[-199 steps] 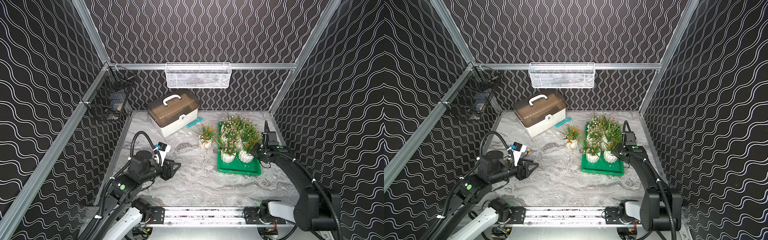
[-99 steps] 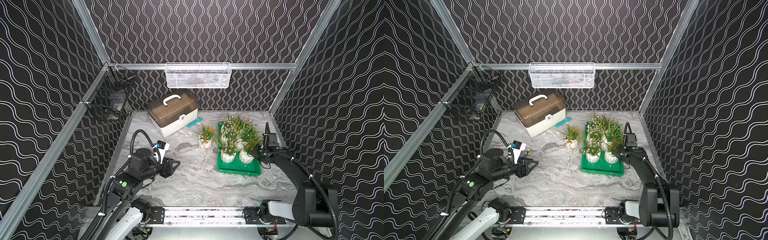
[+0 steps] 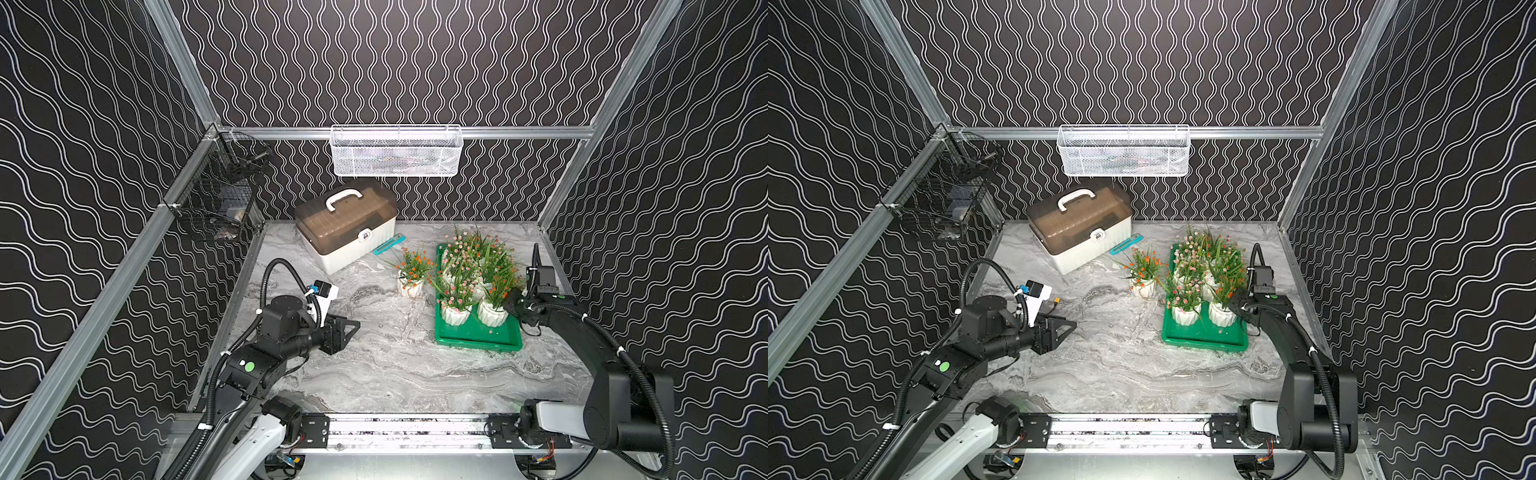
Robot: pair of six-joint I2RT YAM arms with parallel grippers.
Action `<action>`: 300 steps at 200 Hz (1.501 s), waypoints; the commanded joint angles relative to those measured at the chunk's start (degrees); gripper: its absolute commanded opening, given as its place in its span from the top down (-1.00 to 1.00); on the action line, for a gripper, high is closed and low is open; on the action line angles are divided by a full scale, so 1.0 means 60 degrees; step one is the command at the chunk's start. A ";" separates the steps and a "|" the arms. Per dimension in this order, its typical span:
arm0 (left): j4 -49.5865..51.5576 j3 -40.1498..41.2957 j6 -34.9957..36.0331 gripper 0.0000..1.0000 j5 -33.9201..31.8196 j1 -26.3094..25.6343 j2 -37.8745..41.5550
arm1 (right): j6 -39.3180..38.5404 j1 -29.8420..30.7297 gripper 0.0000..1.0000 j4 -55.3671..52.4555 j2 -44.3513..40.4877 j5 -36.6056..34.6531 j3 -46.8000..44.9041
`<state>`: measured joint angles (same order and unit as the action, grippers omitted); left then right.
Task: Put the potted gypsophila into the storage box
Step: Place the baby's breath potted plant at the storage box, then pick up the baby's breath potted plant from the center of the board.
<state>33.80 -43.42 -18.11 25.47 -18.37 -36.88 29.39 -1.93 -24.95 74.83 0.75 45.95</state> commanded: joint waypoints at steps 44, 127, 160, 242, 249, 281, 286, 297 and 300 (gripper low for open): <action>-0.0272 0.0029 0.0059 -0.03 0.0105 0.0067 0.0014 | 0.0379 0.0000 0.17 -0.0553 -0.1349 0.0073 -0.0093; -0.0273 0.0055 0.0044 -0.04 0.0187 0.0126 -0.0023 | -0.0305 0.0024 0.16 -0.1547 -0.3807 0.2539 -0.0291; -0.0246 0.0088 -0.0035 -0.04 -0.0026 0.0130 -0.0023 | -0.0703 0.0015 0.16 -0.1408 -0.4037 0.4615 -0.0247; -0.1522 0.0132 -0.2303 -0.08 0.0439 0.0118 -0.2434 | 0.0250 0.0077 0.19 0.0327 -0.3970 0.8063 0.0003; -0.1800 0.0219 -0.2451 -0.08 0.0541 0.0119 -0.2700 | 0.0308 0.0073 0.19 0.0458 -0.3965 0.8063 0.0002; -0.2630 0.0396 -0.3010 -0.02 0.0267 0.0118 -0.3676 | 0.0284 0.0110 0.20 0.0385 -0.3624 0.8134 0.0075; -0.2706 0.0382 -0.3080 -0.01 0.0196 0.0126 -0.3789 | 0.0262 0.0126 0.20 0.0340 -0.3565 0.8123 0.0075; -0.2841 0.0327 -0.3135 -0.01 0.0061 0.0130 -0.3988 | 0.0195 0.0181 0.20 0.0281 -0.3449 0.8020 0.0048; -0.2849 0.0288 -0.3136 0.00 0.0000 0.0119 -0.4041 | 0.0174 0.0197 0.21 0.0266 -0.3431 0.7959 0.0054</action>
<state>22.20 -41.17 -33.69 26.87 -17.69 -59.24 30.63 -1.28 -24.53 53.28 47.92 45.87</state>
